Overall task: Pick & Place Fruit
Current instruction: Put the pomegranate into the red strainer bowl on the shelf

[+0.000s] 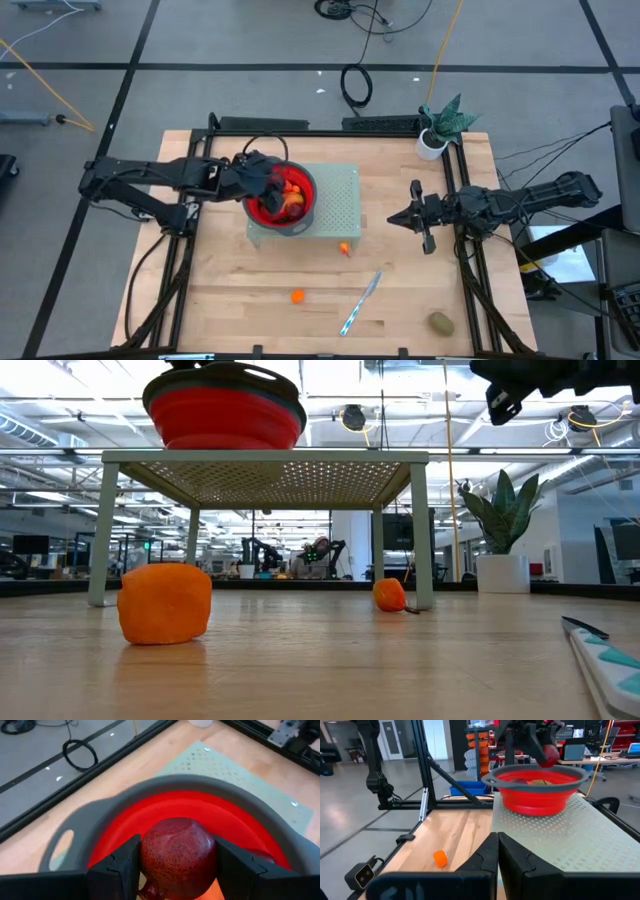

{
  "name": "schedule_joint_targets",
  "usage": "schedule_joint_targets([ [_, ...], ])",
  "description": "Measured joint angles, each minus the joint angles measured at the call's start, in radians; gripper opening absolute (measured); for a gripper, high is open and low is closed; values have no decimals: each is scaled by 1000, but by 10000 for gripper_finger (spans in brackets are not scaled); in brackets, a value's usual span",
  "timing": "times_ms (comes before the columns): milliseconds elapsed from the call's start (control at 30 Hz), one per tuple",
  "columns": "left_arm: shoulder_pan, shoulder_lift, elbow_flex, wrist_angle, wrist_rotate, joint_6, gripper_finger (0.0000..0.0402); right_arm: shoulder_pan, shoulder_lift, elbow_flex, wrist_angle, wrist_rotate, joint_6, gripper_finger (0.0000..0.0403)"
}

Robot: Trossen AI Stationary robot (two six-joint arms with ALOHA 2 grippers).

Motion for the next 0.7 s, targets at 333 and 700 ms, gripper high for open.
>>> schedule_joint_targets([
  [333,65,73,0,-15,65,31,208,0,-4,-15,40,0,-18,1],
  [700,97,85,0,-14,79,30,209,0,-4,-15,52,0,-16,1],
])
